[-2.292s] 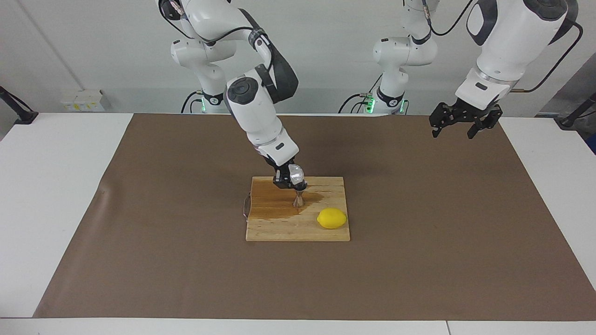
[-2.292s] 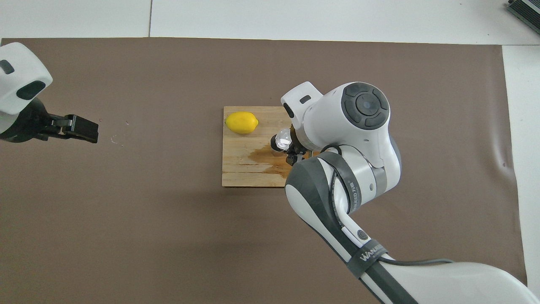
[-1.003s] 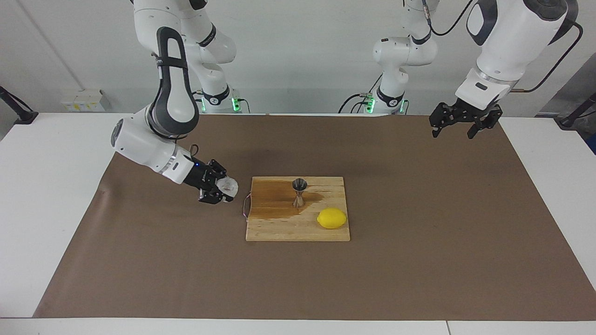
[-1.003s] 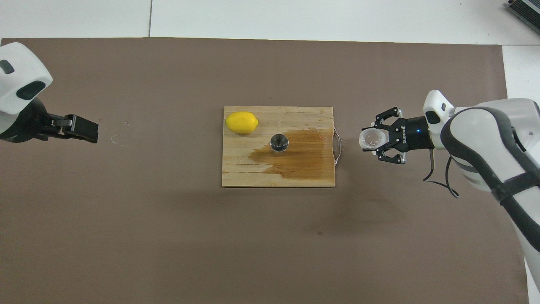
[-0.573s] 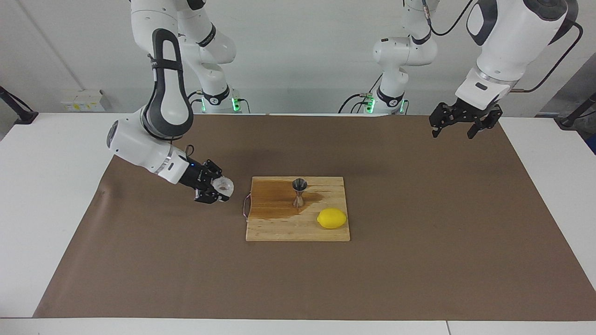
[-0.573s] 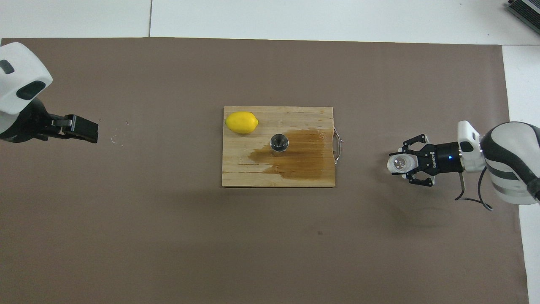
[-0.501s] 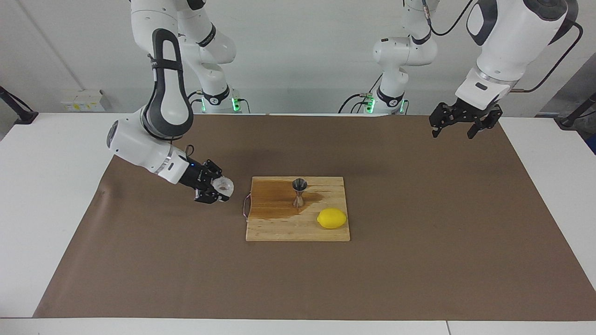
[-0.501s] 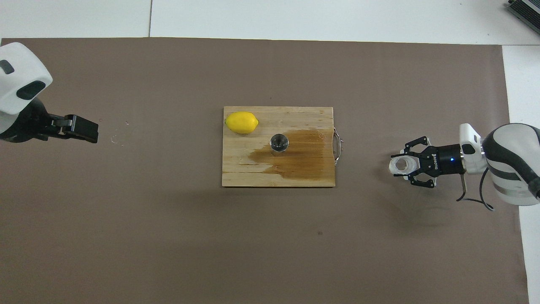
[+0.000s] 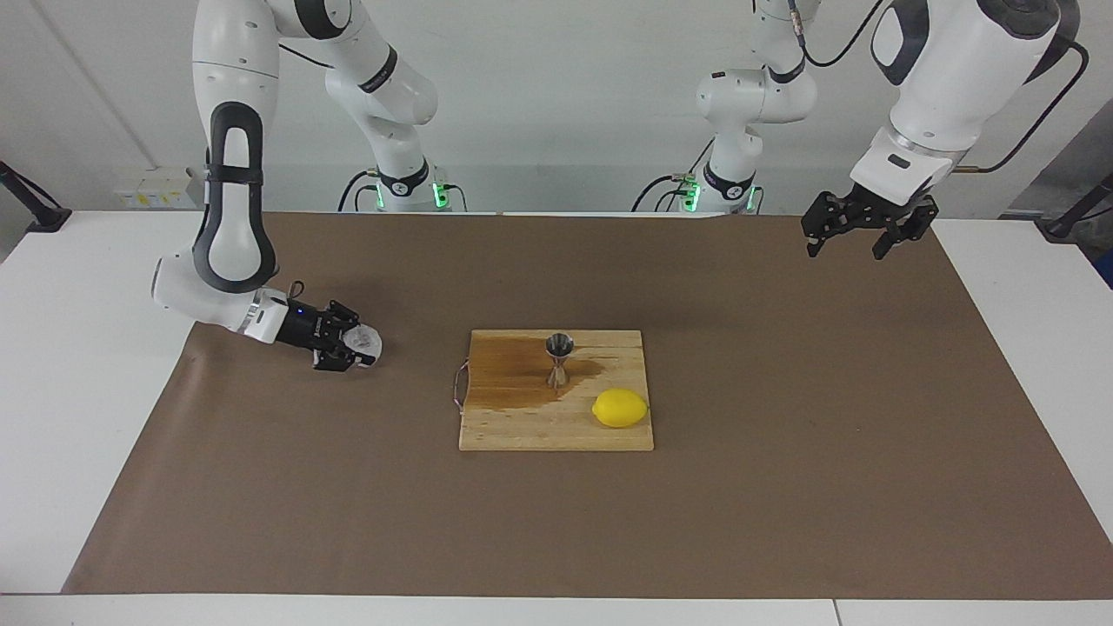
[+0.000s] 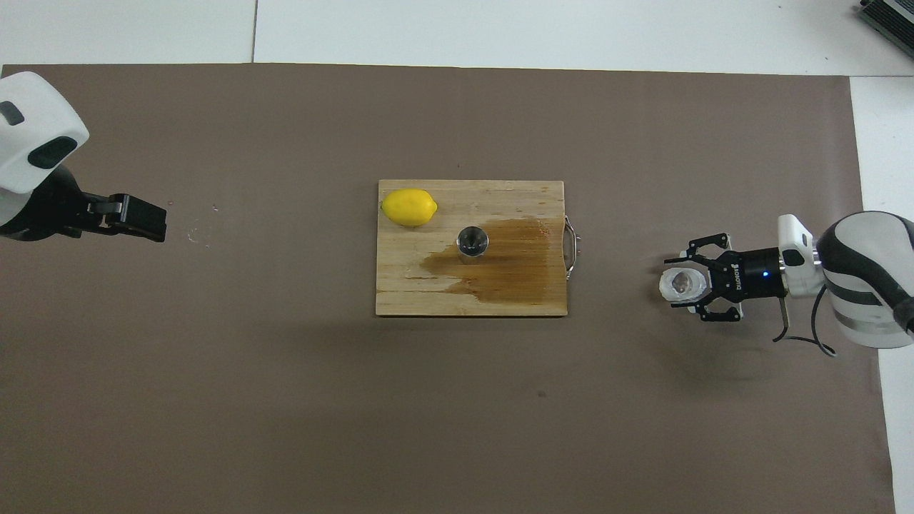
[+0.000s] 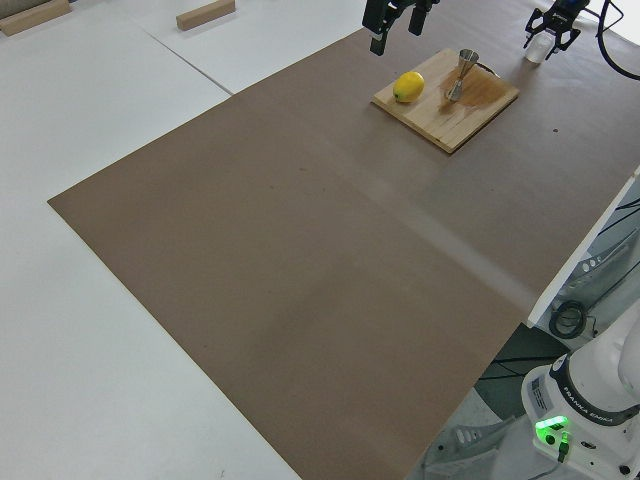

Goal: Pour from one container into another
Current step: 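Carry the white cup back and lower it onto the table, then open the right gripper to release the white cup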

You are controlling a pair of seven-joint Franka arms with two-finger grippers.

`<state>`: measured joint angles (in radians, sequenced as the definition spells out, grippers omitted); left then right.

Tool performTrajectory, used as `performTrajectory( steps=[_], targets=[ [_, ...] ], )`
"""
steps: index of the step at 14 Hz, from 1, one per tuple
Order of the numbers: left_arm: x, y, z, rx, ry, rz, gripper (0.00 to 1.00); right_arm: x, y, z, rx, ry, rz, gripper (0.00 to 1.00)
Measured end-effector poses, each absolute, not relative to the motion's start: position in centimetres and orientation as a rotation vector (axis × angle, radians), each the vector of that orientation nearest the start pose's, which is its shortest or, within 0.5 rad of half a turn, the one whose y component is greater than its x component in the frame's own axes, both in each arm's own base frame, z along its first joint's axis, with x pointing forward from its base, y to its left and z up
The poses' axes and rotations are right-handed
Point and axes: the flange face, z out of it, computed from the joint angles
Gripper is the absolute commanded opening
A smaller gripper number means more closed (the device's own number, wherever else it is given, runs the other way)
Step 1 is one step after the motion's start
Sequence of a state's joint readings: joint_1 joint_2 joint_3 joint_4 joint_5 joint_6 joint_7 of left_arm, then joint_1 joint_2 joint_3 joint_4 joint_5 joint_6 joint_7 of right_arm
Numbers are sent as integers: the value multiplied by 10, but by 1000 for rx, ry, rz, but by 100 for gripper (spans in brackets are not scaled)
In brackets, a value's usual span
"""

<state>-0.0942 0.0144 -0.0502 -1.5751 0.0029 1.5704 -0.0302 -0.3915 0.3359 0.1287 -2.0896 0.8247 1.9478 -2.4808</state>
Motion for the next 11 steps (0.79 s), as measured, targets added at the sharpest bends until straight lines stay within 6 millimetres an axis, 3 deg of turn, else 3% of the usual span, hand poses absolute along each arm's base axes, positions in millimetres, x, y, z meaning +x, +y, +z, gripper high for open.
performTrajectory(
  steps=[2,8,11],
  targets=[
    [553,-80,614,-3133,179,30,100,542,-85,267,-1633,-1831,-776,100],
    [553,-80,614,-3133,179,30,100,540,-55,367,-1906,-1694,-515,100],
    [553,-80,614,-3133,179,30,100,539,-35,385,-2089,-1534,-378,100]
  ],
)
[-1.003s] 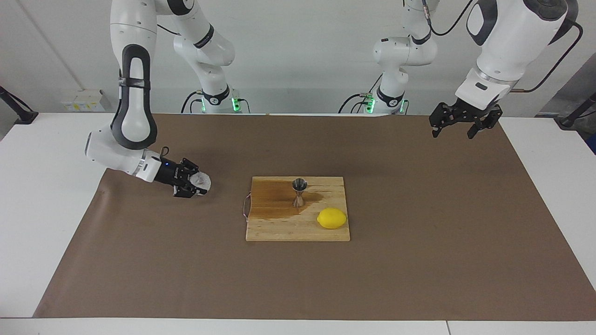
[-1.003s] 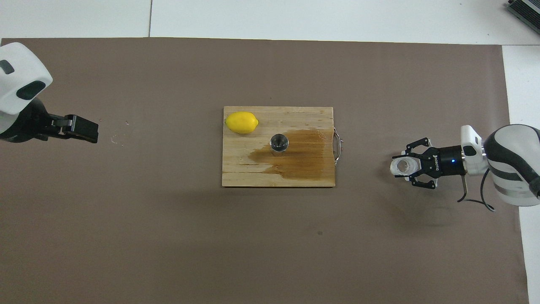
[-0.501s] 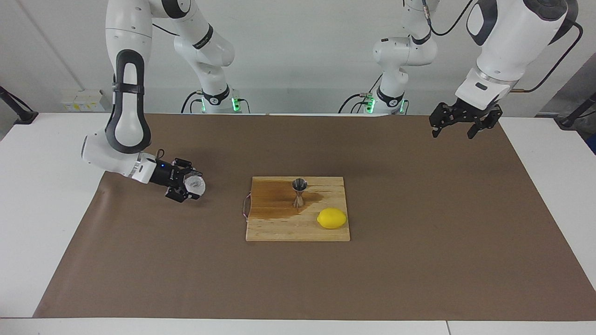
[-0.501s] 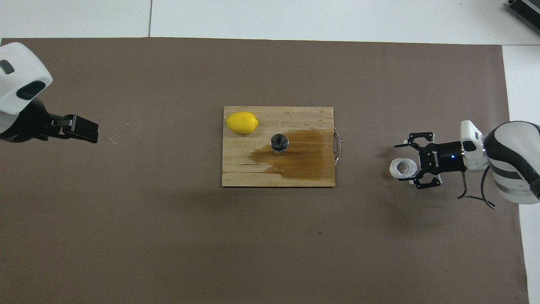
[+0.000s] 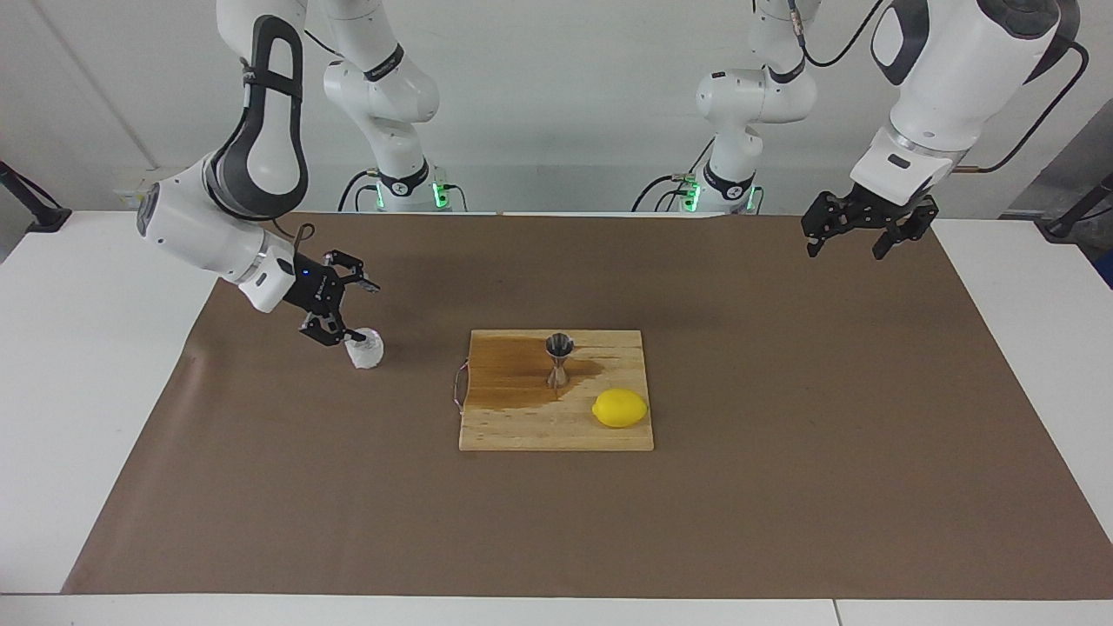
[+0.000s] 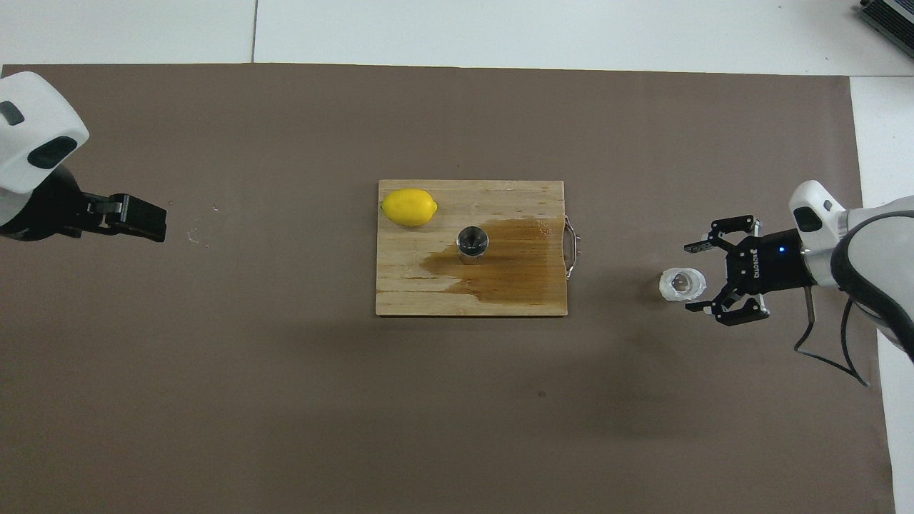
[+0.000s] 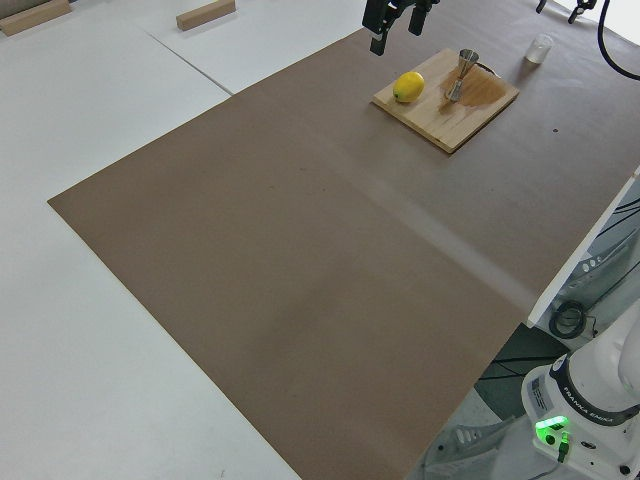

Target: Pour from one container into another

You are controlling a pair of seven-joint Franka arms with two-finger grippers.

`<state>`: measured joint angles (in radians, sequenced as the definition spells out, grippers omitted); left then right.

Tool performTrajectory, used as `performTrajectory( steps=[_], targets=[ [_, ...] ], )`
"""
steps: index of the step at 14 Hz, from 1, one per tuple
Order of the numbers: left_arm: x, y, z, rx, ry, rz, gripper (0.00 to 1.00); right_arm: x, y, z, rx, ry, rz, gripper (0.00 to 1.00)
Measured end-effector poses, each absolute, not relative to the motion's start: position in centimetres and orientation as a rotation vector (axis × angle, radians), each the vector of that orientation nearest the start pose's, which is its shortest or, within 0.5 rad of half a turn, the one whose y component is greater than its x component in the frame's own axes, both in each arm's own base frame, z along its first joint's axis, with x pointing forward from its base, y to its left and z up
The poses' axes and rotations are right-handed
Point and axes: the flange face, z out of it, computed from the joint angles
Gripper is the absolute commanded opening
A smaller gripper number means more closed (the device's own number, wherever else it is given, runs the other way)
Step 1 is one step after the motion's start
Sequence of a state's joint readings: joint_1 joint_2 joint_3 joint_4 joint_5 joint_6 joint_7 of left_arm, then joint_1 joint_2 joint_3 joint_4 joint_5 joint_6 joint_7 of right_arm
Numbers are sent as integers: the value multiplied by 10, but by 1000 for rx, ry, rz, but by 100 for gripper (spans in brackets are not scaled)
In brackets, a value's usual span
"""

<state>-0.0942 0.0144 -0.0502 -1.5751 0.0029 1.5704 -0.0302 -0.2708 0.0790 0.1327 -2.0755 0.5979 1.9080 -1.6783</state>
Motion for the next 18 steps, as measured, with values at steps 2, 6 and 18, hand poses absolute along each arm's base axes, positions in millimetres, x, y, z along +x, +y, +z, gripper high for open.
performTrajectory(
  steps=[2,6,18],
  targets=[
    [553,-80,614,-3133,179,30,100,545,-24,382,-2248,-1399,-295,100],
    [553,-80,614,-3133,179,30,100,553,31,381,-2586,-1116,-79,100],
    [553,-80,614,-3133,179,30,100,556,69,485,-3145,-88,234,100]
  ],
)
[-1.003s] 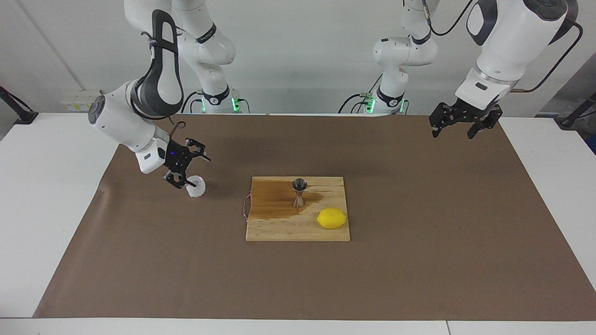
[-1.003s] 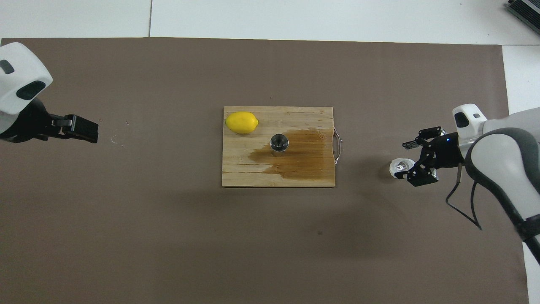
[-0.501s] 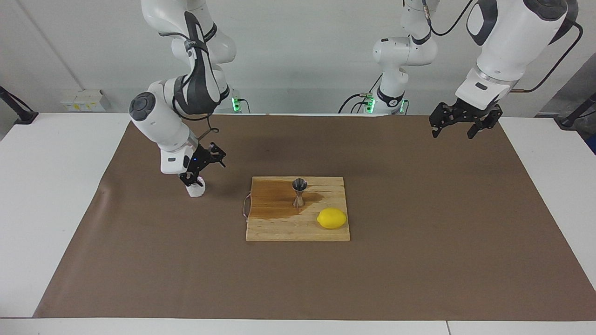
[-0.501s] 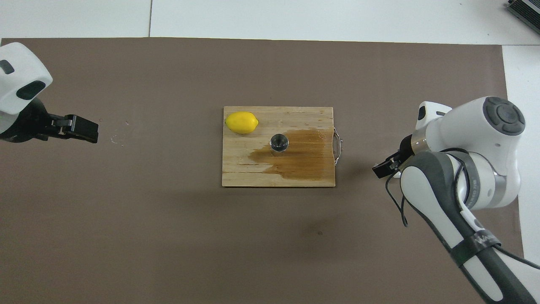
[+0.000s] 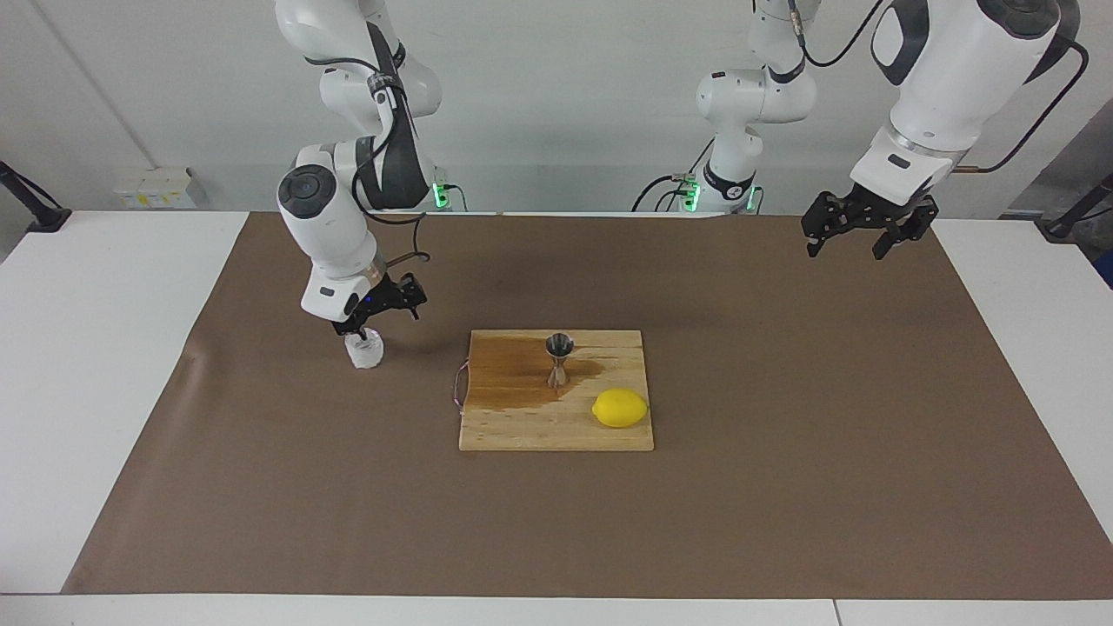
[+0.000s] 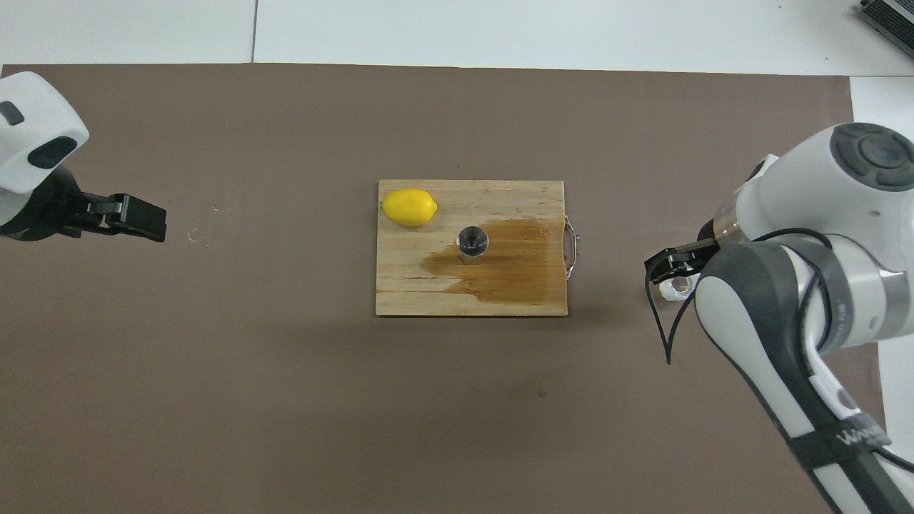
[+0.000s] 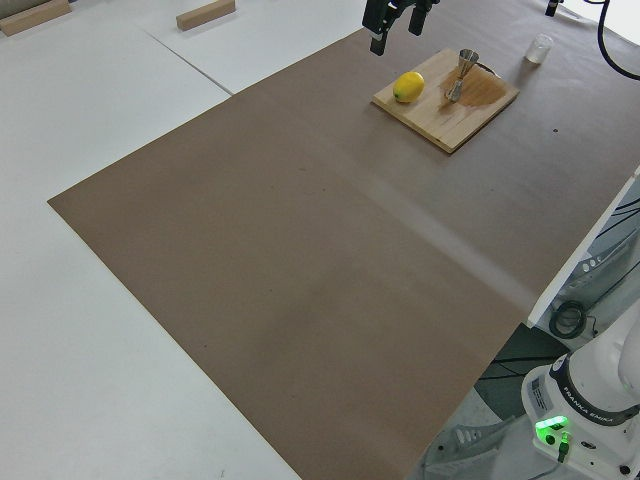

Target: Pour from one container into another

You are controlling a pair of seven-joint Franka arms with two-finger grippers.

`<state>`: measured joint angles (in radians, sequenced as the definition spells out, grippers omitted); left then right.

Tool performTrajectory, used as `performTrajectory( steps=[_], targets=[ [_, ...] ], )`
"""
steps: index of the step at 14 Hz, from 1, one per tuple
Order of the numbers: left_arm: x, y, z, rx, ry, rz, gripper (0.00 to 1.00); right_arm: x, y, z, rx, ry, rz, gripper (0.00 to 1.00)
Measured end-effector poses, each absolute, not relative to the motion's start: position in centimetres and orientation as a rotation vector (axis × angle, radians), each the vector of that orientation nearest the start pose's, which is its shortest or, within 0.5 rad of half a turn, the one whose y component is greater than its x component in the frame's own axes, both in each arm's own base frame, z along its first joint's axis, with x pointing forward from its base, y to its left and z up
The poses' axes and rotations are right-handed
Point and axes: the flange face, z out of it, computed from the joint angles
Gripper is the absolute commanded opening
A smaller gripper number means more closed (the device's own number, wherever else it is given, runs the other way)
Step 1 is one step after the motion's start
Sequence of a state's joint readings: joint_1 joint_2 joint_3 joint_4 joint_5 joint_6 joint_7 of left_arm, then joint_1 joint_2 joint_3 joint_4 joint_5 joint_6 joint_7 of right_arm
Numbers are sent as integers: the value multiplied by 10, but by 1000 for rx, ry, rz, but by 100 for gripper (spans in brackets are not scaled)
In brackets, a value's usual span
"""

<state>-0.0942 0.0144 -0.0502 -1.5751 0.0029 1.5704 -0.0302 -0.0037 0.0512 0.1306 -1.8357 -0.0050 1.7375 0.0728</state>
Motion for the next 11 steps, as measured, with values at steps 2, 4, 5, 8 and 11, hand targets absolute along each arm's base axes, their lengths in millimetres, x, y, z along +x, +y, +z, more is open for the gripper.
performTrajectory(
  steps=[2,4,5,8,11],
  targets=[
    [553,-80,614,-3133,179,30,100,556,64,536,-3152,-1,223,100],
    [553,-80,614,-3133,179,30,100,555,57,591,-3152,33,184,100],
    [553,-80,614,-3133,179,30,100,554,53,613,-3151,44,157,100],
    [553,-80,614,-3133,179,30,100,553,40,638,-3148,83,114,100],
    [553,-80,614,-3133,179,30,100,554,23,638,-3137,130,112,100]
  ],
)
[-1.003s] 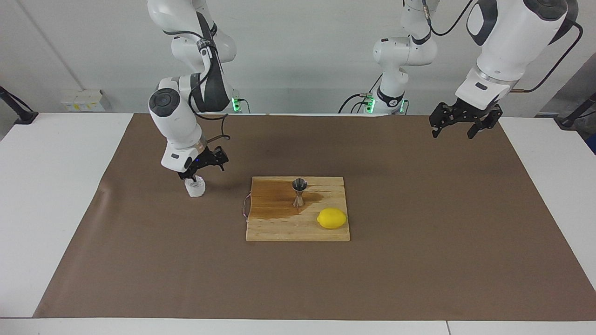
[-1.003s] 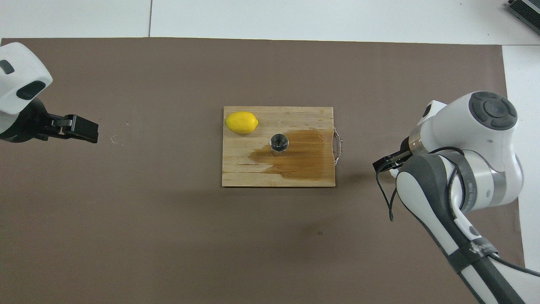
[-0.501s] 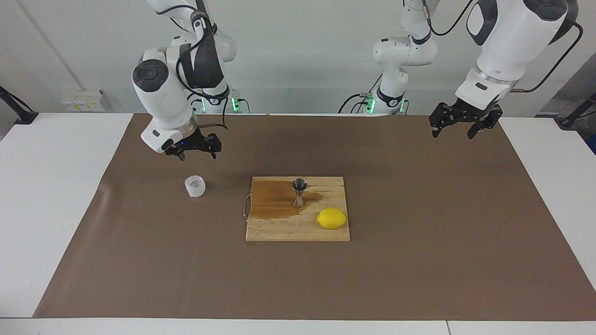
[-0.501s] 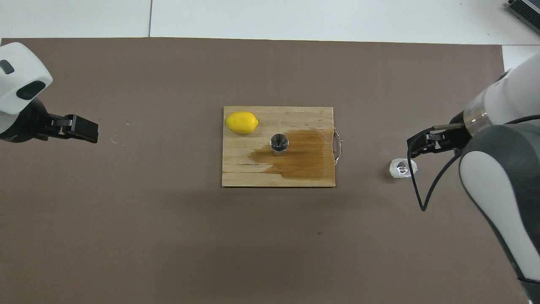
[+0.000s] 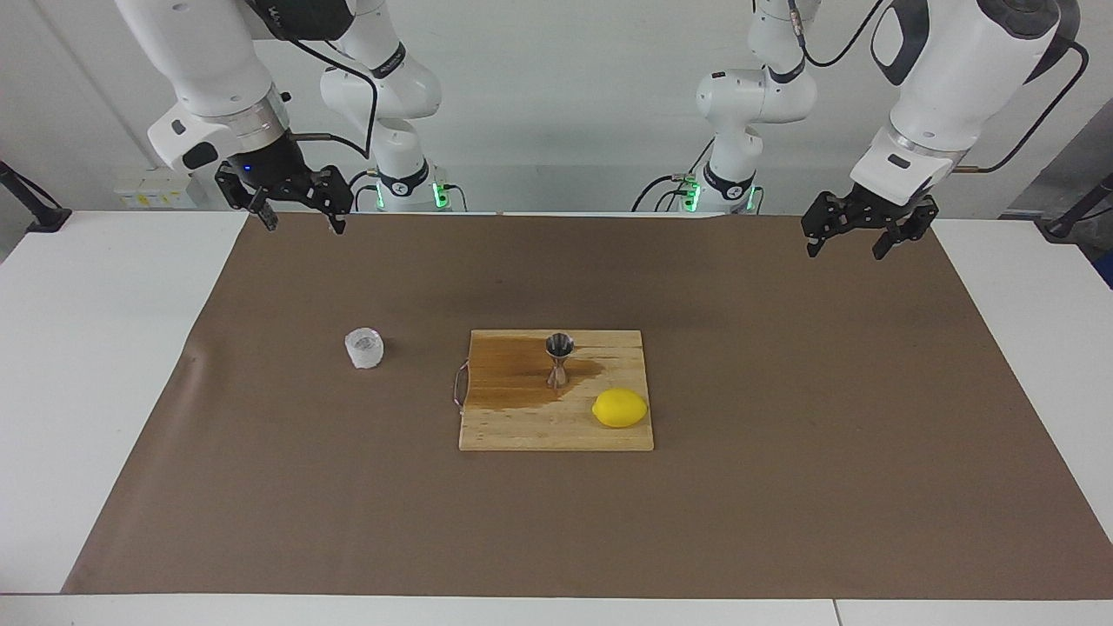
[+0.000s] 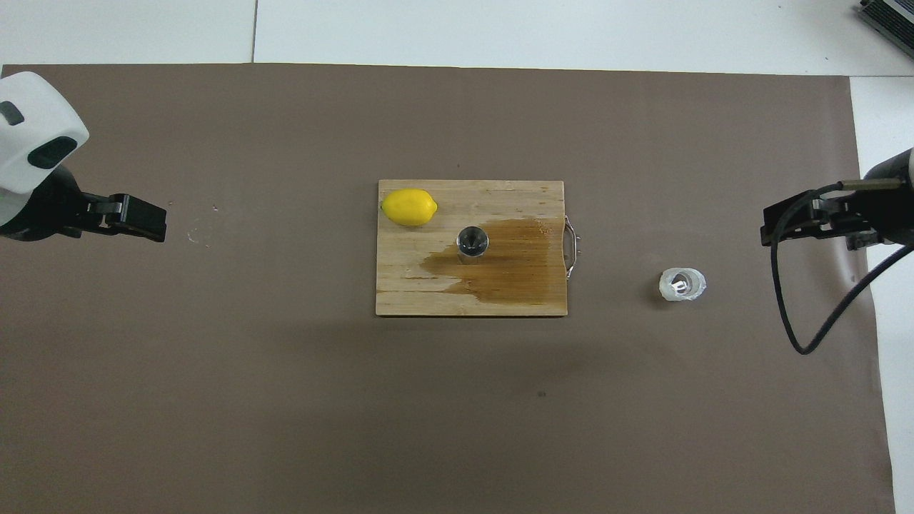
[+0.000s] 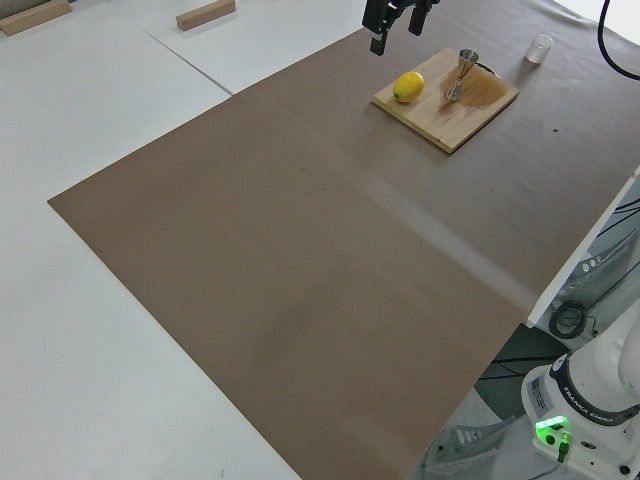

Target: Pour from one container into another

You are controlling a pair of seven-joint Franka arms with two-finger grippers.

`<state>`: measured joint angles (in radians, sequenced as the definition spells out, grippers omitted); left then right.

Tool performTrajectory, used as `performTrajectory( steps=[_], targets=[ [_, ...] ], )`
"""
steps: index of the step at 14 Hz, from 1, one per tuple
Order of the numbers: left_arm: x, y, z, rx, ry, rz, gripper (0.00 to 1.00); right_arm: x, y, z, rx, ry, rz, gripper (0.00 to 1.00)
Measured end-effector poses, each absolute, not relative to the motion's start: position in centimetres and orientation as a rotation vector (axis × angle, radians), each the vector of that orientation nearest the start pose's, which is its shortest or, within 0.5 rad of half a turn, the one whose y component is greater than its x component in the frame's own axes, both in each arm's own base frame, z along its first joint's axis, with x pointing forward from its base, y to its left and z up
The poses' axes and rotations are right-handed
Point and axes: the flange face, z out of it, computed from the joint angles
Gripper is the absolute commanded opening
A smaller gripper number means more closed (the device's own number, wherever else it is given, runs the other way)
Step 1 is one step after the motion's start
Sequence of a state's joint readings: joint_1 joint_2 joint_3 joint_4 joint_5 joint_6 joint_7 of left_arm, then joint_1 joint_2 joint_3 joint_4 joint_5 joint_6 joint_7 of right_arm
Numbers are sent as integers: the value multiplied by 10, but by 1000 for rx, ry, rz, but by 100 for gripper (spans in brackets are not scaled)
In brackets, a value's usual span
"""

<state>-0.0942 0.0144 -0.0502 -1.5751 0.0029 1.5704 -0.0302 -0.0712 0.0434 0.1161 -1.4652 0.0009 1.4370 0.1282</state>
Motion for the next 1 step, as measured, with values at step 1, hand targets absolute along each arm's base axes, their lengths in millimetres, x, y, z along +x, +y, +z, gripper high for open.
performTrajectory(
  steps=[1],
  targets=[
    [553,-80,614,-3133,179,30,100,554,20,638,-3128,140,114,100]
  ],
)
